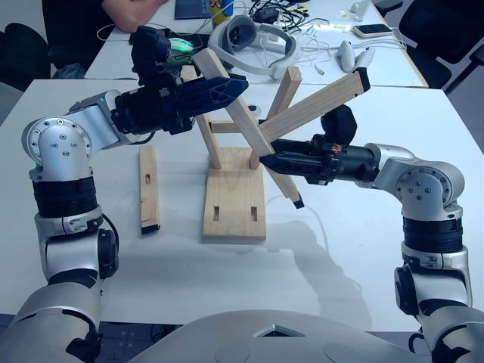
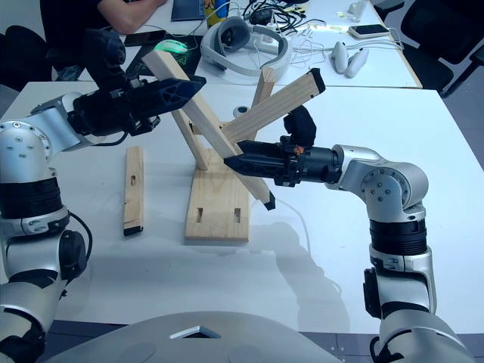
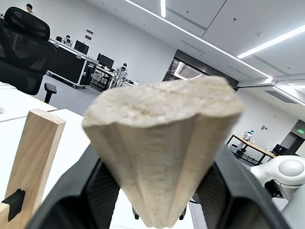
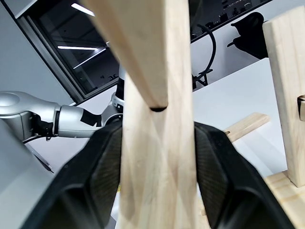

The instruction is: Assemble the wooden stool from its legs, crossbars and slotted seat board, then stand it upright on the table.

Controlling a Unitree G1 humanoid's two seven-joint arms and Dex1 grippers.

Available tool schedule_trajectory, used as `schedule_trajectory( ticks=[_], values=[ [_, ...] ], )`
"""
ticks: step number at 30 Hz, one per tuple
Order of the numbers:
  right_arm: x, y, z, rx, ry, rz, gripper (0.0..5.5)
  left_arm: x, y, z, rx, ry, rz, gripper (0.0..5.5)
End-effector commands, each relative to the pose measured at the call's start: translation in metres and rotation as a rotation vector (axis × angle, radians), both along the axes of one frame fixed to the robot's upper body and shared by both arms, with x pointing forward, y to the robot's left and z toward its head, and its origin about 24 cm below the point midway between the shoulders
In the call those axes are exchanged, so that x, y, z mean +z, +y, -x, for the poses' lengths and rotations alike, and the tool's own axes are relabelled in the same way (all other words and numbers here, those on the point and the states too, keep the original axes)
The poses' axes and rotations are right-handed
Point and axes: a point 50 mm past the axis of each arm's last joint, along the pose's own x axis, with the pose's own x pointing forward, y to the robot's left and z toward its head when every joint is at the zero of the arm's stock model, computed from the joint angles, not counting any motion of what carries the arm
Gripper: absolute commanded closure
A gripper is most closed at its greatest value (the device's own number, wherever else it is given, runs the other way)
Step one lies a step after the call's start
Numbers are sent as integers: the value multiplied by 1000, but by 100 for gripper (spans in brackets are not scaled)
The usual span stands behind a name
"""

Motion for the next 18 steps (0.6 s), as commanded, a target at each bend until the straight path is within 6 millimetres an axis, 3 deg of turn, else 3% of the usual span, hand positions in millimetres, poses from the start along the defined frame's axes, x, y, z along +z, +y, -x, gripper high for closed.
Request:
schedule_trajectory(
  ticks=[1, 3, 4, 10, 15, 18],
  values=[
    [6, -1, 2, 20, -36, 4, 343, -5, 6, -2, 29, 15, -23, 342],
    [4, 0, 3, 22, -43, 28, 343, -5, 6, -1, 32, 13, -15, 342],
    [3, 0, 3, 26, -40, 33, 305, -6, 6, -1, 34, 13, -14, 342],
    [-8, -7, 4, 4, -20, 111, 212, -4, 7, 3, 39, -2, -20, 342],
    [-28, -27, 12, -23, 3, 244, 145, 3, 10, 7, 44, -57, -66, 342],
    [-50, -51, 18, -85, 31, 360, 108, 20, 13, 14, 22, -125, -120, 342]
  ],
)
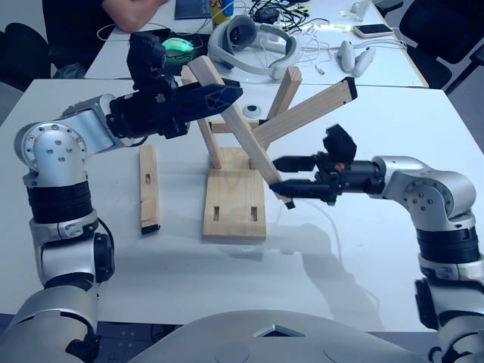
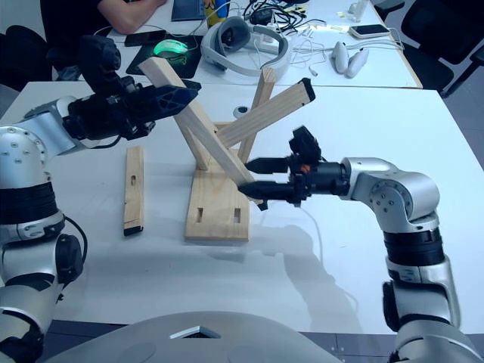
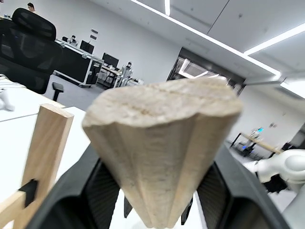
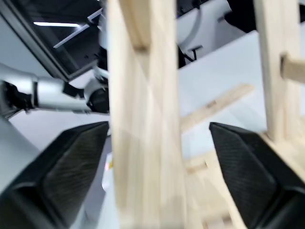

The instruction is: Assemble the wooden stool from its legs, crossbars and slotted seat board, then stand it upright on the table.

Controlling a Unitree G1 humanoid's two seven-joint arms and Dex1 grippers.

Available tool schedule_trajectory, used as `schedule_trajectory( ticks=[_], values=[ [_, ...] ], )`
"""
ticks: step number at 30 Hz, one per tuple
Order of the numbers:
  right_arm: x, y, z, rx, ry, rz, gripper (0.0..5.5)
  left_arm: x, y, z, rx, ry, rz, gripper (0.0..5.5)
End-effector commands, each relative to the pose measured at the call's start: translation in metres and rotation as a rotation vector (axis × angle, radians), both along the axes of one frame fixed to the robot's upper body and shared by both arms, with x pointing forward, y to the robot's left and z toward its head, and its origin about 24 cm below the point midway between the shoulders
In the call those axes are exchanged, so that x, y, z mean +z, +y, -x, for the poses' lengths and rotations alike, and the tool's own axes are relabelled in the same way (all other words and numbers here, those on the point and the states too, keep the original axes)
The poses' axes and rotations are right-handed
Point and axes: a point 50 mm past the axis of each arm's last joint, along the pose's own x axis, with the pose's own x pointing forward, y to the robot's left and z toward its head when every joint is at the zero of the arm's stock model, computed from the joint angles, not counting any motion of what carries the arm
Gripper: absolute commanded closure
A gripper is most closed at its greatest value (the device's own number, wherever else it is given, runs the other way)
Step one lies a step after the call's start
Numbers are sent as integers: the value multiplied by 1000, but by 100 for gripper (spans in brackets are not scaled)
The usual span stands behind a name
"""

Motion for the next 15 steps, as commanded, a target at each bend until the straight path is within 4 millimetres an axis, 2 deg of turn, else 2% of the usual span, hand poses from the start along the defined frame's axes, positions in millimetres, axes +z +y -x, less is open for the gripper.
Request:
schedule_trajectory(
  ticks=[1, 4, 8, 12, 15],
  values=[
    [-26, -31, 8, -76, 32, 147, 108, 26, 3, 11, -32, -106, -71, 342],
    [-35, -48, 9, -125, 52, 175, 108, 36, 3, 15, -44, -153, -107, 342],
    [-51, -64, 3, -211, 85, 200, 108, 37, 11, 25, -29, -207, -206, 342],
    [-67, -66, 3, -285, 107, 196, 108, 32, 23, 29, -29, -208, -247, 342],
    [-76, -61, 5, -304, 120, 196, 108, 20, 27, 29, 11, -234, -308, 342]
  ],
)
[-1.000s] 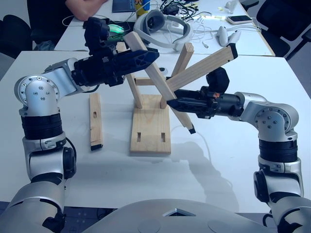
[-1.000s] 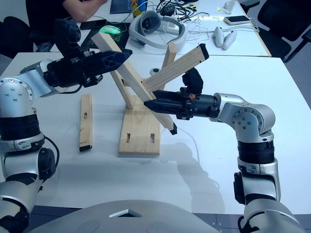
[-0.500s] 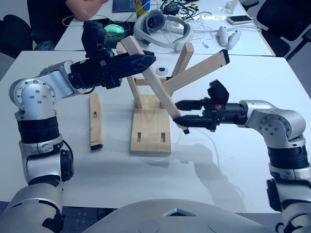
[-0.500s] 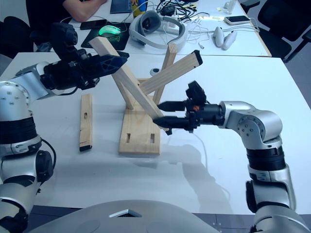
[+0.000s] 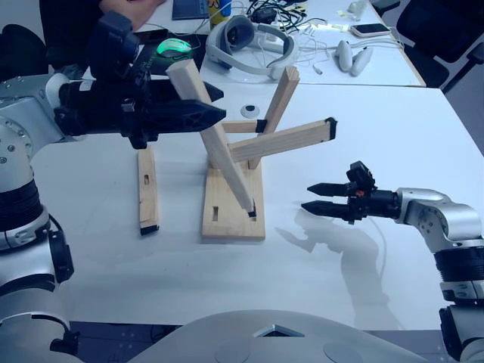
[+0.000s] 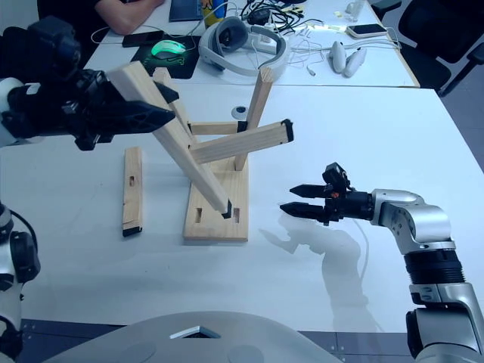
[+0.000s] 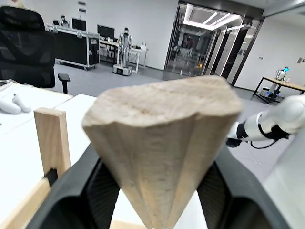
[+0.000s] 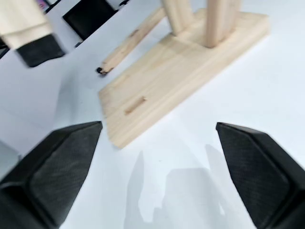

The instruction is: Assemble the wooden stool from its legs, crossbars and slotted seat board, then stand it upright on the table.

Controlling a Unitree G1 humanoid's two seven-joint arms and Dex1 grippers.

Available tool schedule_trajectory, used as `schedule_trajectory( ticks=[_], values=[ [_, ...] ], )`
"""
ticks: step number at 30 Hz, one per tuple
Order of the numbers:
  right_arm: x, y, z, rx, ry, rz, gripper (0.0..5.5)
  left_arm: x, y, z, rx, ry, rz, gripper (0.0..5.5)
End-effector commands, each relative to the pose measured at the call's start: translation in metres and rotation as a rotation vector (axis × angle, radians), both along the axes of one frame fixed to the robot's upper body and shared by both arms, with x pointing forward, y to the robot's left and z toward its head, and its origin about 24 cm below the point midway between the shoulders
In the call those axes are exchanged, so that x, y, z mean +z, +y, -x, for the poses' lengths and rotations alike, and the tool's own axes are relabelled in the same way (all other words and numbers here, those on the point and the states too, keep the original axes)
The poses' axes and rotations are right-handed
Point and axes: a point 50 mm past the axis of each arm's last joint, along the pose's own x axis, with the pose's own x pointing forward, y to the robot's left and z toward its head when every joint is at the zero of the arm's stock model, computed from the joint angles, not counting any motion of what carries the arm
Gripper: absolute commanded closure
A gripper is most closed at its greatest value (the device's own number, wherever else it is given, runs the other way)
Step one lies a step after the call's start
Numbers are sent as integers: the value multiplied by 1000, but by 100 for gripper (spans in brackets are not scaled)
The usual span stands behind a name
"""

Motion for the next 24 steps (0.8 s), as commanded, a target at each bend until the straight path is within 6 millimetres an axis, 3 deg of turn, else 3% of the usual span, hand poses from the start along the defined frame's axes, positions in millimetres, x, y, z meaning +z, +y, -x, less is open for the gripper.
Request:
schedule_trajectory(
  ticks=[1, 6, 9, 24],
  values=[
    [-11, 2, 1, -46, 3, 12, 108, -18, 6, -1, 66, -67, -111, 342],
    [-14, 11, 0, -32, 11, -3, 108, -49, 3, 4, 66, -99, -189, 342],
    [-14, 12, -3, -30, 6, 4, 108, -57, 2, 6, 47, -87, -193, 342],
    [-20, 16, 0, -29, 7, -2, 108, -43, 12, -1, 13, -156, -267, 342]
  ],
)
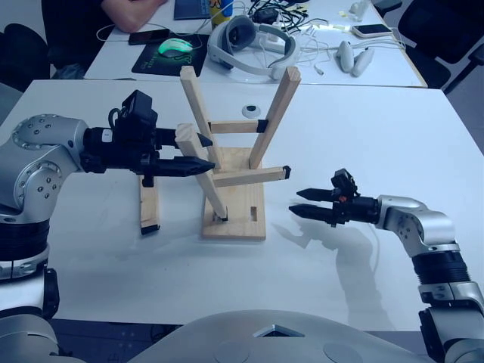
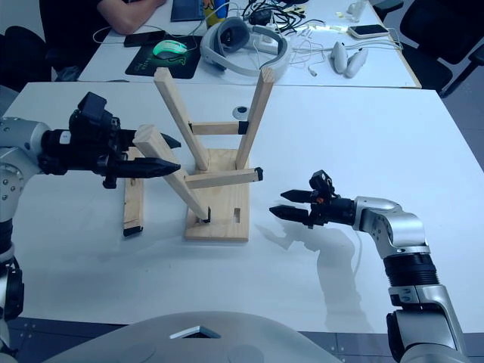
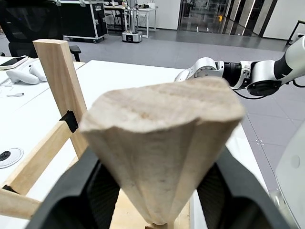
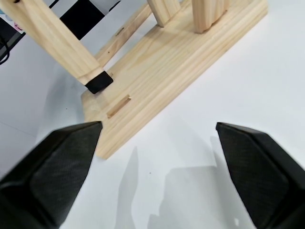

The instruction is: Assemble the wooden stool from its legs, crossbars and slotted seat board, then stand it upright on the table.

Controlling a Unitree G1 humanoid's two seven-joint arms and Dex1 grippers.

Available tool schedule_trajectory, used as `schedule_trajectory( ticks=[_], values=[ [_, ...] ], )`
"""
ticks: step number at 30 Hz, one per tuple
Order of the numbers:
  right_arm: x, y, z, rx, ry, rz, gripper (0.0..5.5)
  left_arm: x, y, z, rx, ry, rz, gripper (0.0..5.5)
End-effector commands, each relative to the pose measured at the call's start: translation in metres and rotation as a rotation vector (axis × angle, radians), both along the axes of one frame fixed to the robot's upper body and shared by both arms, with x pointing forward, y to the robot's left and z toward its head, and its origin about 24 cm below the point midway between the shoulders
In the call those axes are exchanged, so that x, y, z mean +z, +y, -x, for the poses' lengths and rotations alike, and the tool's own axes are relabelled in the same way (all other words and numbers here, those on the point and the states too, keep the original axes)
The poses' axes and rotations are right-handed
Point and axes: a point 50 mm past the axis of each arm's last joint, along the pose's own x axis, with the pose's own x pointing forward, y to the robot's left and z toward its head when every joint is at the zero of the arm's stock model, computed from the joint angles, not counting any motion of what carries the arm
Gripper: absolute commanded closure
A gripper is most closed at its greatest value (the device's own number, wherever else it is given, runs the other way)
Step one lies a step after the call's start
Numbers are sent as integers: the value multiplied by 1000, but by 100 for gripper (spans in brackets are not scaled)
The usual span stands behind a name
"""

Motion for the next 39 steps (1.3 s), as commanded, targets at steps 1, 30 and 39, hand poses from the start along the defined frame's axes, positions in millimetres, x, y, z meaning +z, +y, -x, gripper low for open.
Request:
schedule_trajectory(
  ticks=[1, 30, 39],
  values=[
    [-1, 1, 1, 1, -13, 3, 108, 8, 4, -2, 10, -29, -54, 342],
    [3, 12, 7, 10, -37, -21, 108, 5, 5, -1, -58, 10, -133, 343],
    [-2, 57, 31, 189, -365, 144, 108, 4, 6, -3, -63, 17, -141, 343]
  ],
)
